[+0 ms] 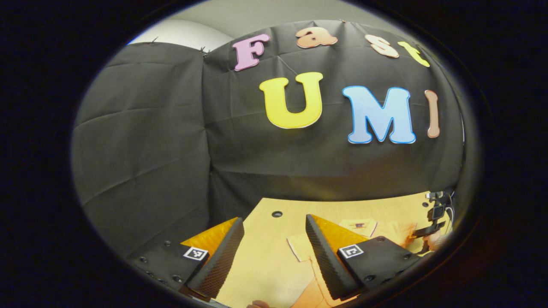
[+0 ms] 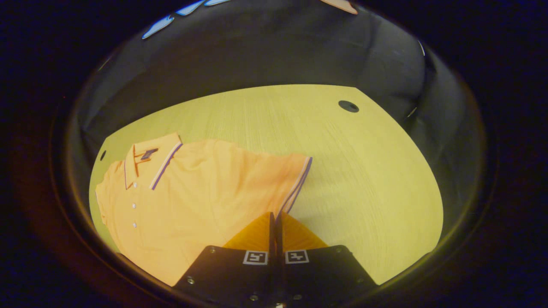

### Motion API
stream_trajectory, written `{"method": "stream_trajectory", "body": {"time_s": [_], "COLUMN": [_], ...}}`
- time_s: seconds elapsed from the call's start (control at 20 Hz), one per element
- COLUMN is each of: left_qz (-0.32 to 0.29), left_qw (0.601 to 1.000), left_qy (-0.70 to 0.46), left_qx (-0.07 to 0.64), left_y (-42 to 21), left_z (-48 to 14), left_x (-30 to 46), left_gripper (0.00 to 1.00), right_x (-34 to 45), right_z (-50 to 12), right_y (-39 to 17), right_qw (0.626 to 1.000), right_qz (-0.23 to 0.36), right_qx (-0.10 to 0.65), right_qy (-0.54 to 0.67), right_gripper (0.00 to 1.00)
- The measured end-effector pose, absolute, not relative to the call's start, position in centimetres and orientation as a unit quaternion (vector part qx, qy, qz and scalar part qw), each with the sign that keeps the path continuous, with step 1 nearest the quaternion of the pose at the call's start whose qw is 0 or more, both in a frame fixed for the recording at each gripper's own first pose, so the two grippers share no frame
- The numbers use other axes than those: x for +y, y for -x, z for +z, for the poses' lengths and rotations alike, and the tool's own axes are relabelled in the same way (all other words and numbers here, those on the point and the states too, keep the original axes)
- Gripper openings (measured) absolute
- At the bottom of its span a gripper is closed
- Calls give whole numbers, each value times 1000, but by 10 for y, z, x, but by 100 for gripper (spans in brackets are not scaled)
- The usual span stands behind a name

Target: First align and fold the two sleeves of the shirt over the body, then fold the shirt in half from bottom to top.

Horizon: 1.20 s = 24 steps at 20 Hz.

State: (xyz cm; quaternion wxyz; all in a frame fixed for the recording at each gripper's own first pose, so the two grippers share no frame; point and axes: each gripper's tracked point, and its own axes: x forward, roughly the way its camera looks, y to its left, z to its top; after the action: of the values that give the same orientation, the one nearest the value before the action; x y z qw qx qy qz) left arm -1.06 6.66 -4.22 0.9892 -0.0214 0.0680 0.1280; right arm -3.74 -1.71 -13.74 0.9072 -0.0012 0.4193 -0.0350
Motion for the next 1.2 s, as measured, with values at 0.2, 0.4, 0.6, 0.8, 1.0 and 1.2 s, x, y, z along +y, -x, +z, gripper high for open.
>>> {"method": "stream_trajectory", "body": {"time_s": [0.2,0.4,0.6,0.8,1.0,1.2], "left_qz": [130,128,130,135,135,129], "left_qw": [989,989,989,988,987,987], "left_qy": [27,29,28,29,33,37], "left_qx": [72,72,72,76,81,86], "left_y": [10,10,10,10,7,3], "left_z": [-46,-47,-47,-50,-56,-61], "left_x": [71,70,73,80,83,82], "left_gripper": [94,94,94,95,95,94], "right_x": [-12,29,93,155,181,185], "right_z": [-126,-106,-98,-107,-123,-124], "right_y": [31,16,8,20,35,39], "right_qw": [913,923,923,911,896,892], "right_qz": [-24,14,72,136,162,167], "right_qx": [405,384,376,386,407,414], "right_qy": [38,29,28,54,78,74], "right_gripper": [4,0,0,0,0,8]}}
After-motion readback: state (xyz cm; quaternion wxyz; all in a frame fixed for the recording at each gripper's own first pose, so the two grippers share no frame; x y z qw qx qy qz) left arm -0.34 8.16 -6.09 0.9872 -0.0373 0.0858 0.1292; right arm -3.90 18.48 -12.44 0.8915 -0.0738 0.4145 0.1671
